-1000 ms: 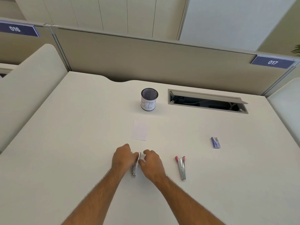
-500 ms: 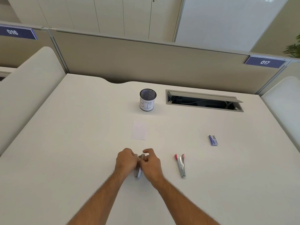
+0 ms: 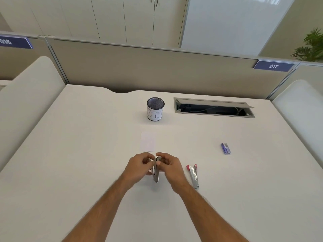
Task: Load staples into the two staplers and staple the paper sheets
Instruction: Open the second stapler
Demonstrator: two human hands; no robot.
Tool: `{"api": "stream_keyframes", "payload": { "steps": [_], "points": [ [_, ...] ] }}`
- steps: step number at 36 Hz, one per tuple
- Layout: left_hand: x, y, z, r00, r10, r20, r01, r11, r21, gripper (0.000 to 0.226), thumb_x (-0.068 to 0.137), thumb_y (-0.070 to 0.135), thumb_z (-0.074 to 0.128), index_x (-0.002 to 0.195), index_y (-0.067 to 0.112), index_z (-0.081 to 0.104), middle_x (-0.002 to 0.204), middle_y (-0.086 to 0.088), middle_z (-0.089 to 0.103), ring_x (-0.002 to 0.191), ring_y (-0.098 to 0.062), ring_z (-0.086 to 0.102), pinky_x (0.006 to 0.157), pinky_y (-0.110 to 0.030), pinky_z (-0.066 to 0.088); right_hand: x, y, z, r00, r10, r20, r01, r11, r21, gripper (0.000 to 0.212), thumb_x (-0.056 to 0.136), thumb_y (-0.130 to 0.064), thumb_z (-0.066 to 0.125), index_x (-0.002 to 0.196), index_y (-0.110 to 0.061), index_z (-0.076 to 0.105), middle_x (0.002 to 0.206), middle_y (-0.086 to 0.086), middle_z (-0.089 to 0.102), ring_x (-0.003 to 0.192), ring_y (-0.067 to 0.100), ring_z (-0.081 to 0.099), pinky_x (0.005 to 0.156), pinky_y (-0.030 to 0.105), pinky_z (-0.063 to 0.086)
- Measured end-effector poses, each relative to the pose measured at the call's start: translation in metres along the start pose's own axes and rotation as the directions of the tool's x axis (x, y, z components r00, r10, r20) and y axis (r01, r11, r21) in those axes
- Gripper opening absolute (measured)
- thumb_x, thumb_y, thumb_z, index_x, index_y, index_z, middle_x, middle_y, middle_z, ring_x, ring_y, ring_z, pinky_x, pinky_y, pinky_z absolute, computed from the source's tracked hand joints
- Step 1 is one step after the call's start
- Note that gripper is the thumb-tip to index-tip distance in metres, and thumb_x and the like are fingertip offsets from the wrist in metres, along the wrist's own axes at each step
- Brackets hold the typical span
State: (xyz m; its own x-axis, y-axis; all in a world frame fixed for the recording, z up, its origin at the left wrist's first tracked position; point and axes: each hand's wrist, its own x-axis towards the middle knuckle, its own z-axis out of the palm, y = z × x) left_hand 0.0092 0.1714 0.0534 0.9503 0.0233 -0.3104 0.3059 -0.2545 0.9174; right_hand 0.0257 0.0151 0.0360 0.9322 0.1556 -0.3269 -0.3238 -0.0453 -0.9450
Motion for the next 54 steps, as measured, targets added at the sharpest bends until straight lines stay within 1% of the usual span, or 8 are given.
{"api": "stream_keyframes", "payload": {
  "steps": [3,7,14,20,31,37,45,54],
  "points": [
    [0.001,0.004,0.001,1.0,0.03,0.002,-0.03,1.0,-0.004,0.007,0.094,0.012,0.071,0.1,0.011,0.074,0.087,-0.02,0.069,0.079,-0.025,0.072,0.076,-0.042,0.066,0.001,-0.006,-0.006,1.0,-0.02,0.012,0.02,1.0,-0.017,0.029,0.093,0.0,0.067,0.116,-0.016,0.072,0.078,-0.01,0.072,0.082,0.015,0.072,0.084,0.034,0.062],
    [0.002,0.01,0.005,0.998,0.038,-0.042,-0.039,0.999,-0.017,0.003,0.091,0.01,0.073,0.092,0.01,0.076,0.086,-0.016,0.074,0.083,-0.029,0.075,0.074,-0.043,0.066,-0.001,-0.014,-0.013,0.999,-0.023,0.024,0.024,0.999,-0.035,0.028,0.091,-0.002,0.07,0.112,-0.02,0.073,0.079,-0.004,0.072,0.08,0.015,0.074,0.074,0.022,0.058],
    [0.001,0.012,0.006,1.0,0.009,-0.005,-0.01,0.99,-0.138,0.005,0.081,0.009,0.069,0.08,0.006,0.072,0.076,-0.012,0.071,0.074,-0.022,0.073,0.077,-0.048,0.065,-0.003,-0.022,-0.024,0.995,-0.022,0.095,0.025,0.999,-0.034,0.029,0.089,-0.001,0.072,0.117,-0.008,0.073,0.081,0.0,0.075,0.08,0.021,0.077,0.082,0.032,0.062],
    [-0.002,0.022,0.014,0.999,-0.015,-0.048,0.009,0.992,-0.124,0.029,0.059,0.031,0.071,0.074,0.007,0.065,0.071,-0.008,0.064,0.066,-0.021,0.068,0.07,-0.046,0.066,-0.005,-0.027,-0.022,0.998,-0.019,0.064,0.024,0.997,-0.076,0.025,0.089,0.002,0.069,0.112,-0.008,0.074,0.086,0.006,0.078,0.086,0.033,0.078,0.09,0.045,0.062],
    [-0.001,0.032,0.026,0.986,-0.009,-0.164,0.004,1.0,-0.028,0.006,0.077,0.009,0.071,0.075,0.007,0.066,0.07,-0.009,0.063,0.056,-0.011,0.065,0.06,-0.038,0.065,-0.014,-0.027,-0.013,0.999,-0.04,-0.002,0.039,0.984,-0.173,0.032,0.094,0.002,0.048,0.112,-0.018,0.065,0.104,0.012,0.073,0.092,0.025,0.072,0.085,0.036,0.06],
    [-0.001,0.036,0.03,0.984,-0.009,-0.179,0.005,1.0,-0.023,0.009,0.079,0.011,0.071,0.078,0.003,0.066,0.074,-0.014,0.065,0.06,-0.015,0.066,0.06,-0.04,0.065,-0.018,-0.029,-0.012,0.999,-0.033,-0.013,0.031,0.992,-0.126,0.035,0.096,0.003,0.043,0.108,-0.023,0.063,0.101,0.016,0.072,0.084,0.029,0.072,0.08,0.049,0.061],
    [-0.004,0.03,0.019,1.0,0.012,-0.014,-0.015,0.977,-0.211,0.01,0.09,0.011,0.072,0.087,0.002,0.072,0.084,-0.02,0.068,0.078,-0.026,0.072,0.077,-0.051,0.065,-0.014,-0.041,-0.034,0.995,-0.018,0.096,0.018,1.0,0.0,0.022,0.098,0.001,0.061,0.117,-0.004,0.068,0.083,0.005,0.072,0.08,0.021,0.074,0.093,0.05,0.06],
    [0.002,0.04,0.015,1.0,-0.002,0.026,0.004,0.996,-0.085,0.006,0.084,0.005,0.075,0.085,0.0,0.072,0.086,-0.027,0.072,0.083,-0.036,0.075,0.078,-0.049,0.065,-0.011,-0.041,-0.036,0.997,-0.033,0.075,0.036,0.998,-0.041,0.023,0.095,0.004,0.061,0.114,-0.005,0.07,0.088,0.01,0.071,0.084,0.027,0.074,0.094,0.051,0.059]
  ]
}}
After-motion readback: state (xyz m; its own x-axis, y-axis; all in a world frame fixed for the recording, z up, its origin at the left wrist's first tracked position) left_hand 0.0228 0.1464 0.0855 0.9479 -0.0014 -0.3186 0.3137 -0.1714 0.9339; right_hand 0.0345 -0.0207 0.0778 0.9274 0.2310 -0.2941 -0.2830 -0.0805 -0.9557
